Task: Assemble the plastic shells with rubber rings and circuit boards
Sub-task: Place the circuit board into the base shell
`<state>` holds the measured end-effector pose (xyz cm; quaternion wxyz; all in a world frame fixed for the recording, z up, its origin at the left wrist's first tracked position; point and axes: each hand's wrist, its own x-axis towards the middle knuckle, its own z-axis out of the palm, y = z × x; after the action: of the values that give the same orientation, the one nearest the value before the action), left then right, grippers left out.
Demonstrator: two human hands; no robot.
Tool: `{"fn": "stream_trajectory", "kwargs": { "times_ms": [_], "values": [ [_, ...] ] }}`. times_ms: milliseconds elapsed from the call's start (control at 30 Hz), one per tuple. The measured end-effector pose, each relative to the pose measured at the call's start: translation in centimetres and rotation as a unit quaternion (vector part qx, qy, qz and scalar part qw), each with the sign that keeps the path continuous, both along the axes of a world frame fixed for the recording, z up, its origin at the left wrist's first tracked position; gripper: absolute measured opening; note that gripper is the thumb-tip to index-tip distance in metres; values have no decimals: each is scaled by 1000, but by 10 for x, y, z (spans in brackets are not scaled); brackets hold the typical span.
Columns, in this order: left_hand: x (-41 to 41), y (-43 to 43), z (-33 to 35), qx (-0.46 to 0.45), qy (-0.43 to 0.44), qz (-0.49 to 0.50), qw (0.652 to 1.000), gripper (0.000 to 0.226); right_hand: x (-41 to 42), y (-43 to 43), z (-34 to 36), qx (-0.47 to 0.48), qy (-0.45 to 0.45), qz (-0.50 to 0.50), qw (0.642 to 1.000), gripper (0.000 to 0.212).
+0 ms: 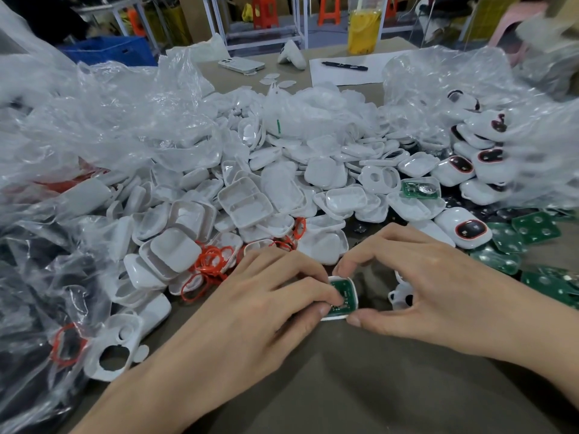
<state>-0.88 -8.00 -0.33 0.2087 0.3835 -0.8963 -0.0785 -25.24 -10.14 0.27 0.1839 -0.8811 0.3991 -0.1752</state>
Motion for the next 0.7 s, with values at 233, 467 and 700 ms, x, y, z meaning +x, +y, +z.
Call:
{"fn": "stream_trajectory", "kwargs": {
  "times_ms": [233, 467, 700],
  "values": [
    [-4, -1, -2, 11, 20, 4, 1000, 19, 1, -2, -1, -7, 9, 23, 1000, 25],
    [2, 1, 4, 12, 24, 14, 1000, 21, 1, -3, -2, -13, 11, 35, 999, 17],
    [4, 1, 8, -9, 50, 21, 998, 17, 1, -3, -3, -16, 11, 32, 999, 17]
  ]
}}
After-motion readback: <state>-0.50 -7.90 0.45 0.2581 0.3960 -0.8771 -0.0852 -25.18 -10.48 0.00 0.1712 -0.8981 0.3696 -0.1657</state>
